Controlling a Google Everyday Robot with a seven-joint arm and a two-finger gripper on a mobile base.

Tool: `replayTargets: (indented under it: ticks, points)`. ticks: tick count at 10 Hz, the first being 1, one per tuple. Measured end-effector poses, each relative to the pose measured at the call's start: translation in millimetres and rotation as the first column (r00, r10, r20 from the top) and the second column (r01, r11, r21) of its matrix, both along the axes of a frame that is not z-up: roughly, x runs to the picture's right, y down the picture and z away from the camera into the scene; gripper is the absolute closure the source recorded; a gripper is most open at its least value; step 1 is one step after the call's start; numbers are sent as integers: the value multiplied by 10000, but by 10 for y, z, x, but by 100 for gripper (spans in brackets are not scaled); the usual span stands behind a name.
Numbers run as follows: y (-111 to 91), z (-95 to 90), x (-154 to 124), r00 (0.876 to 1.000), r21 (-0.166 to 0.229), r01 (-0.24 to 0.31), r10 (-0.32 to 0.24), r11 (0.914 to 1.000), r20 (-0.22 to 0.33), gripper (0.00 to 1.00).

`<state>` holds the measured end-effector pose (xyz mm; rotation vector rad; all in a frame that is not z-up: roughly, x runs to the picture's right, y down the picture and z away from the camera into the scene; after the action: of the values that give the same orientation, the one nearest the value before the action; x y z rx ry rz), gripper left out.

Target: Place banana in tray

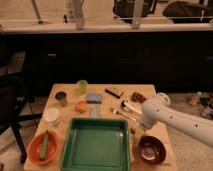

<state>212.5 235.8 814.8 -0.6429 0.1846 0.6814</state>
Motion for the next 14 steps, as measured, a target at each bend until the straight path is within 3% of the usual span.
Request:
replayTargets:
  ticks: [4, 7, 11, 12, 14]
  points:
    - [180, 66, 50, 9999, -501, -138, 139, 9986, 12, 23]
    - [223, 127, 104, 9987, -898, -499, 509, 9947, 87, 51]
    - [210, 110, 120, 9982, -996, -577, 590, 9933, 96, 91]
    - [223, 105, 126, 9982, -1018, -577, 589, 9931, 89, 98]
    - [204, 76, 95, 9989, -883, -425, 442, 9952, 168, 100]
